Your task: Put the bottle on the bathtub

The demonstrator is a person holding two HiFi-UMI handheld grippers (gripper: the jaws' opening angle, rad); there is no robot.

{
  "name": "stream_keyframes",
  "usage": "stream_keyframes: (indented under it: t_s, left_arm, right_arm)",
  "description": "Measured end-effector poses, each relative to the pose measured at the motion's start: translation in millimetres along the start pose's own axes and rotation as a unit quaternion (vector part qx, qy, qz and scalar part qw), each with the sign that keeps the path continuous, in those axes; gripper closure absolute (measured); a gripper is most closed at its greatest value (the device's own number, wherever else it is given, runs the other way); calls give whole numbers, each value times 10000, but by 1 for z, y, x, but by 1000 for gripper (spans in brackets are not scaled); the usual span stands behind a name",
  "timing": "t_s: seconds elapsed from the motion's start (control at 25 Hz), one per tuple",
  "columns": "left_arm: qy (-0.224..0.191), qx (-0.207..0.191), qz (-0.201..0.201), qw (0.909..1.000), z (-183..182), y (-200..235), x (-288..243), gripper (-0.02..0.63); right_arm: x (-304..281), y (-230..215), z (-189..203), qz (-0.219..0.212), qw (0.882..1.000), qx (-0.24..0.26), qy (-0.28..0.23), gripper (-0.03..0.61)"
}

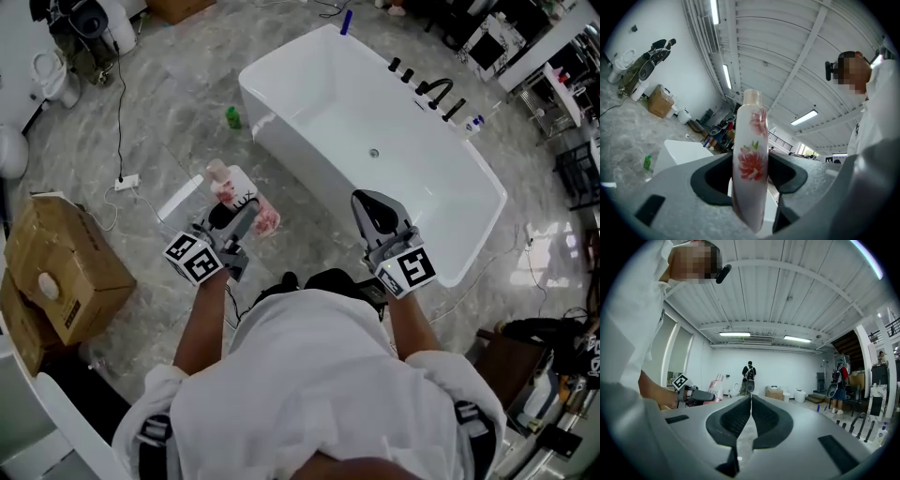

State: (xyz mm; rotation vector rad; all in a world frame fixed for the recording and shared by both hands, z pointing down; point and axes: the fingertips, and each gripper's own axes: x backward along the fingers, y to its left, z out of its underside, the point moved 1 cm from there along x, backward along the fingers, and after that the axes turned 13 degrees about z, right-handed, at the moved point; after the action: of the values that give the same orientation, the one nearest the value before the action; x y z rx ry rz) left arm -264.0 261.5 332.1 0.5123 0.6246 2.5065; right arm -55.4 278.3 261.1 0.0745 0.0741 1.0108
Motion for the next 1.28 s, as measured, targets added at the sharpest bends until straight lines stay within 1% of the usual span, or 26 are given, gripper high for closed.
stream_keyframes:
  t_s: [0.08, 0.2, 0.36, 0.48, 0.6, 0.72, 0.84, 1.08, 1.16, 1.28]
  left_arm:
    - [18, 18, 13, 10000, -4, 10, -2, 383]
    - [80, 16, -80, 9999, -12, 29, -8, 382]
    - [109, 99, -181, 9997, -20, 62, -29, 382]
    - [265, 61, -205, 9994, -27, 91, -54, 383]
    - [443, -84, -183, 9988, -40, 118, -87, 383]
    - [462, -127, -258, 9985, -58, 149, -115, 383]
    - [492, -84, -357, 9981, -72, 180, -143, 383]
    - [567, 86, -435, 9974, -95, 238, -197, 383]
    - [475, 169, -444, 9977, -104, 256, -215, 383]
    - [129, 248, -474, 9985, -124, 279, -234, 383]
  right_arm:
    - [-12, -3, 5, -5, 10000, -96, 14, 561]
    - [-32, -13, 9, 18, 9997, -236, -41, 561]
    - [-62, -43, 20, 64, 9990, -420, -102, 561]
    - [-93, -72, 36, 158, 9979, -618, -120, 561]
    - [-129, -105, 43, 166, 9973, -687, -193, 561]
    - [-166, -137, 44, 172, 9967, -762, -225, 561]
    - [-200, -171, 46, 194, 9962, -821, -216, 561]
    - [-249, -254, 49, 588, 9943, -863, -229, 561]
    - [-262, -273, 47, 606, 9945, -808, -288, 561]
    - [-278, -297, 48, 667, 9943, -763, -335, 561]
